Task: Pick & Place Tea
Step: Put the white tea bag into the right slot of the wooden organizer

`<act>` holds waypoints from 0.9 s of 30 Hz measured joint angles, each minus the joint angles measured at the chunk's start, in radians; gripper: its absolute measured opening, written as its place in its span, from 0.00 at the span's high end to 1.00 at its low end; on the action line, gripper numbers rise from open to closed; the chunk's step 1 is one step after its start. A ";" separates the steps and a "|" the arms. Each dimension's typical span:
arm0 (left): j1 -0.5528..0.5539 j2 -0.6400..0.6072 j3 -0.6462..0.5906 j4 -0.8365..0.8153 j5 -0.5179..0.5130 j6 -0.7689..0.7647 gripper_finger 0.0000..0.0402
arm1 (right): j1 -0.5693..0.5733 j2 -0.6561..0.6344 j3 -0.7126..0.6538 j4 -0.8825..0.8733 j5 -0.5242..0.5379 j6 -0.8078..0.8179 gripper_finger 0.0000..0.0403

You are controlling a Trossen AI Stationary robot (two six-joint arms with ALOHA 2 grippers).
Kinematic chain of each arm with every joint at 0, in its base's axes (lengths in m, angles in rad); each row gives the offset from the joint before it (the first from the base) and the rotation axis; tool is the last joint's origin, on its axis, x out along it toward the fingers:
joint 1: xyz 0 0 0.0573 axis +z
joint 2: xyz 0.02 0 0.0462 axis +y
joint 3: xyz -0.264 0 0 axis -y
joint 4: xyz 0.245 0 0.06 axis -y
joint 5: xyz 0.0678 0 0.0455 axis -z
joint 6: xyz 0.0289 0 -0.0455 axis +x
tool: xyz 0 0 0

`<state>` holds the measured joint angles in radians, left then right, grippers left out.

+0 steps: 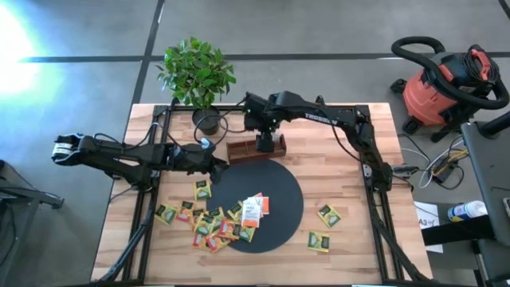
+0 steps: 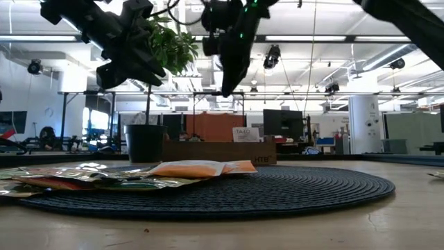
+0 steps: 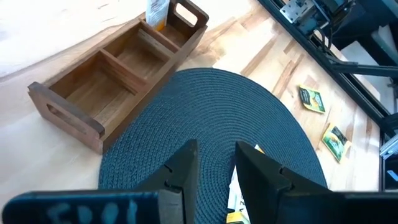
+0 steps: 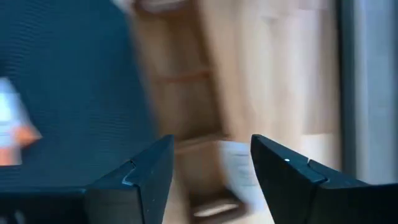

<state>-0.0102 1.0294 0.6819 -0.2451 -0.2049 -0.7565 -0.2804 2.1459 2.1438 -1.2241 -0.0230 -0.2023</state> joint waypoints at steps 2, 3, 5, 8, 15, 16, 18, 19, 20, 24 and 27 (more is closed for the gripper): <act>-0.006 0.000 0.000 0.000 0.006 0.022 0.79 | 0.041 -0.020 -0.026 0.000 -0.055 0.047 0.51; -0.011 0.000 0.000 -0.001 0.009 0.038 0.79 | 0.066 -0.027 -0.039 0.001 -0.093 0.075 0.51; -0.024 0.000 0.000 -0.001 0.025 0.081 0.79 | 0.114 -0.035 -0.057 0.003 -0.161 0.131 0.52; -0.045 0.011 0.000 -0.001 0.093 0.158 0.79 | 0.190 -0.037 -0.091 0.017 -0.249 0.204 0.53; -0.124 0.077 0.000 0.003 0.196 0.256 0.79 | 0.306 -0.034 -0.211 0.153 -0.311 0.365 0.55; -0.142 0.090 0.000 0.008 0.196 0.265 0.79 | 0.313 -0.034 -0.236 0.182 -0.311 0.396 0.56; -0.184 0.113 0.000 0.013 0.189 0.267 0.79 | 0.325 -0.034 -0.285 0.241 -0.314 0.454 0.56; -0.206 0.126 0.000 0.022 0.183 0.265 0.79 | 0.330 -0.033 -0.312 0.281 -0.315 0.481 0.57; -0.231 0.142 0.000 0.039 0.169 0.261 0.79 | 0.334 -0.033 -0.338 0.328 -0.316 0.506 0.57; -0.334 0.194 0.000 0.089 0.071 0.224 0.79 | 0.337 -0.033 -0.434 0.505 -0.358 0.602 0.57; -0.395 0.232 0.000 0.117 -0.024 0.151 0.79 | 0.340 -0.032 -0.488 0.603 -0.367 0.637 0.57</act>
<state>-0.4051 1.2612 0.6819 -0.1279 -0.2288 -0.6059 0.0593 2.1136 1.6562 -0.6206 -0.3904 0.4343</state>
